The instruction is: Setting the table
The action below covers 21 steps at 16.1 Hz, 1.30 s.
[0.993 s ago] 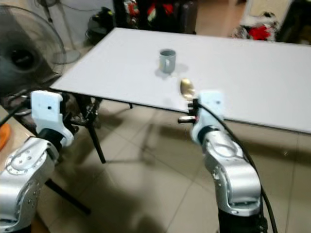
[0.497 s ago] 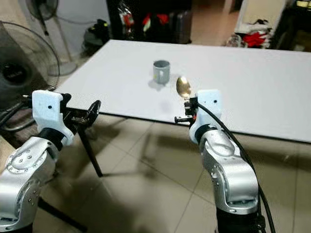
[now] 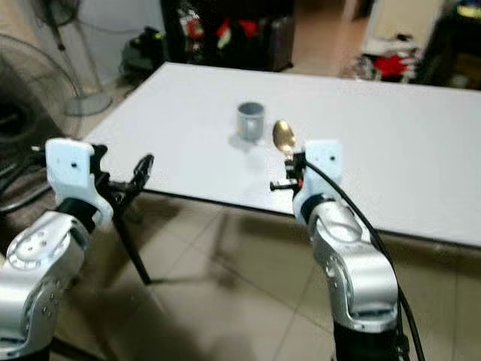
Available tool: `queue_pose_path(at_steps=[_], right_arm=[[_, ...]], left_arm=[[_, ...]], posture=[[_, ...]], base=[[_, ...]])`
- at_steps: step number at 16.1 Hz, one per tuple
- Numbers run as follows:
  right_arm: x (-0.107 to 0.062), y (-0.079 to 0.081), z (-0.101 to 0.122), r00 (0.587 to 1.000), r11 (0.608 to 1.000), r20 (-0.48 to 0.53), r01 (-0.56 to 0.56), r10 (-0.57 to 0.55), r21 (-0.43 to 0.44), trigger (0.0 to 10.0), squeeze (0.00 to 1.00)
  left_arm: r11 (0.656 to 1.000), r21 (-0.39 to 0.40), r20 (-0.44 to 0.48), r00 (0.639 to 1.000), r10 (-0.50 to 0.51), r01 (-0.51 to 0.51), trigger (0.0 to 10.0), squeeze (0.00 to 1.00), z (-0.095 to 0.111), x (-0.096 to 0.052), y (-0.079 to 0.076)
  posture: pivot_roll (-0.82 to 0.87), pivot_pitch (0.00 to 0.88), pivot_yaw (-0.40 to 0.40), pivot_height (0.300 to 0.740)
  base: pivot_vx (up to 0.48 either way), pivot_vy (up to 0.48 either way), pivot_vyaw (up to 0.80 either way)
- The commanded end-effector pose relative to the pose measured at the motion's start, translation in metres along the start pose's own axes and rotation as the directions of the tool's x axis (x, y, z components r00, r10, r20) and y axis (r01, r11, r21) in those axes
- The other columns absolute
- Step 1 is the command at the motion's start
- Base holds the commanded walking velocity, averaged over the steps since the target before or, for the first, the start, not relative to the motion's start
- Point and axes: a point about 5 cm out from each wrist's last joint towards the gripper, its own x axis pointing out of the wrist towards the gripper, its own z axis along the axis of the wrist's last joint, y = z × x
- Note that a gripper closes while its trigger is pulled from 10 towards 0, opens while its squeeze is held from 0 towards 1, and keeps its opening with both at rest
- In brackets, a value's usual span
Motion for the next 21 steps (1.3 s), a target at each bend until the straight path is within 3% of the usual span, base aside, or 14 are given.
queue_pose_path(at_steps=[1, 5, 21], right_arm=[[0.003, 0.008, 0.004, 0.999, 0.999, 0.018, -0.039, 0.039, -0.002, 10.0, 0.0], [0.003, 0.01, 0.015, 0.997, 0.998, 0.044, -0.055, 0.056, -0.026, 10.0, 0.0], [-0.006, 0.011, 0.006, 0.999, 0.999, 0.037, -0.033, 0.033, -0.014, 10.0, 0.0]], left_arm=[[1.0, 0.007, -0.001, 1.0, 0.027, -0.027, 10.0, 0.0, 0.001, 0.002, 0.005], [0.999, -0.013, 0.007, 0.999, 0.042, -0.042, 10.0, 0.0, 0.0, 0.002, 0.002], [1.0, -0.011, -0.007, 1.0, 0.004, -0.004, 10.0, 0.0, 0.001, 0.005, -0.002]], posture=[[-0.08, 0.008, 0.014, 0.74], [-0.12, 0.04, 0.0, 0.74], [-0.1, 0.054, 0.039, 0.74]], base=[[0.322, 0.0, 0.0], [0.321, 0.0, 0.0], [0.314, 0.0, 0.0]])
